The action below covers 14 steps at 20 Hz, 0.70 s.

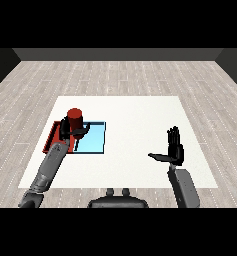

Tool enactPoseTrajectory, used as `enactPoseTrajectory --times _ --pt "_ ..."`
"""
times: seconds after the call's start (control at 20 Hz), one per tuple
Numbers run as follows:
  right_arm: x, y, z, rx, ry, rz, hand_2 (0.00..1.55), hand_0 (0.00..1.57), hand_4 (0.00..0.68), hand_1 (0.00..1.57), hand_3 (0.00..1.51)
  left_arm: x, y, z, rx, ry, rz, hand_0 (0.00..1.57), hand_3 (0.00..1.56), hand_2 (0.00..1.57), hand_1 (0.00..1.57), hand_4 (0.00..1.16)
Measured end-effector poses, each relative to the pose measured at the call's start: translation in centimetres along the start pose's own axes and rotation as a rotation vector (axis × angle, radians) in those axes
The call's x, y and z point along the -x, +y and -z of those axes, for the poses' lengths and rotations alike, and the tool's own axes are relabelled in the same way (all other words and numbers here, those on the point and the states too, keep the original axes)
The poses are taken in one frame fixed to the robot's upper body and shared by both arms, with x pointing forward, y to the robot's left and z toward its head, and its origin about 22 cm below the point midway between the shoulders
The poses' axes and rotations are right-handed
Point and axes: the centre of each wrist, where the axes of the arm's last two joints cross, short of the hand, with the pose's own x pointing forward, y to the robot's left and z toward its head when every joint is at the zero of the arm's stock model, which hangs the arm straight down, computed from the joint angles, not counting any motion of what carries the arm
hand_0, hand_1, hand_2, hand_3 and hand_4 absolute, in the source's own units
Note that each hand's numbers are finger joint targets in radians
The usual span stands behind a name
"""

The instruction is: Pick the red can and put it in the red box

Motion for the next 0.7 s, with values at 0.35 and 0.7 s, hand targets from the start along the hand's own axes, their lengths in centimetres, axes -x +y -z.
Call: enactPoseTrajectory --times 0.35,0.7 --pt "1.2 -0.9 0.0 -0.003 0.014 -0.021 0.00 0.00 0.000 0.00 0.00 6.6 3.8 1.7 -0.081 0.216 0.123 1.57 1.49 1.57 1.57 1.09" --pt "1.5 -0.6 0.8 -0.020 -0.036 -0.026 0.00 0.00 0.000 0.00 0.00 12.6 6.0 0.9 -0.124 0.410 0.234 1.41 1.38 1.41 1.41 1.00"
